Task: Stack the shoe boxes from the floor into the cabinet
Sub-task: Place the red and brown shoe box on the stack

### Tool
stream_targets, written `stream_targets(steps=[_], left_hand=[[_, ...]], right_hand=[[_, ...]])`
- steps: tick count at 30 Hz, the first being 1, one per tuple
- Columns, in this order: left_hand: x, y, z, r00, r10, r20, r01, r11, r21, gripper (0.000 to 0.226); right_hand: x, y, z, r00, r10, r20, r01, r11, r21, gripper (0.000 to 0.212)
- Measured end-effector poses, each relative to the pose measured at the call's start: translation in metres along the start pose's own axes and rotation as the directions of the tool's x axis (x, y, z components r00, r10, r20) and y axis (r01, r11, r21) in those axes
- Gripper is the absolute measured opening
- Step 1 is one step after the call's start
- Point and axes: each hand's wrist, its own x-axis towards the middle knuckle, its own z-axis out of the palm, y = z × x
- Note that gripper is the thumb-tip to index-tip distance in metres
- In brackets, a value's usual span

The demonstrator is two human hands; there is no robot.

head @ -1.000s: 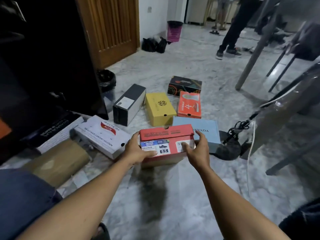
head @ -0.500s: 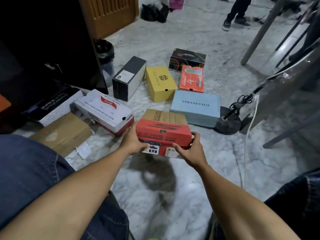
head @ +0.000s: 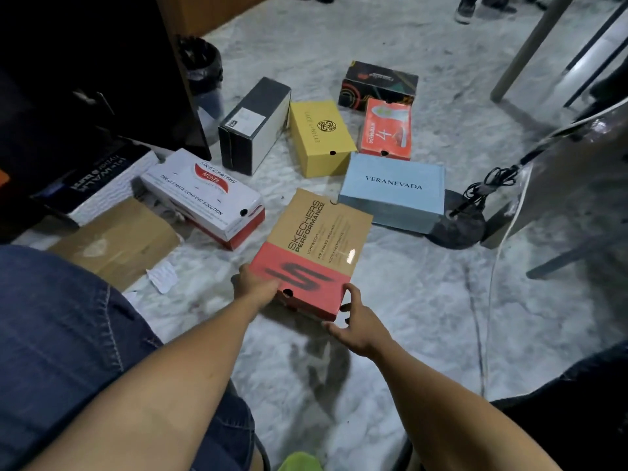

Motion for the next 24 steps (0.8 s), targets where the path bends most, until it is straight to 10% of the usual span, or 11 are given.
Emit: stream_targets(steps=[13, 18, 24], left_hand=[[-0.007, 0.0, 0.039, 0.986, -0.107, 0.128, 0.152, 0.896, -0.417, 0.097], [0.019, 0.007, 0.019, 0.955, -0.009, 0.298, 0.064, 0.983, -0.174, 0.087], [0.02, 0.024, 0.022, 0.932, 0.185, 0.31, -0.128, 0.973, -0.194, 0.065]], right_hand=[[0.036, 0.003, -0.013, 0.974, 0.046, -0.221, -0.009, 0.986, 0.167, 0.05], [0.051, 0.023, -0.041, 0.829, 0.281, -0.484, -0.127, 0.936, 0.327, 0.086], [0.043, 0.058, -0.045, 0.793, 0.446, -0.416, -0.278, 0.871, 0.405, 0.118]])
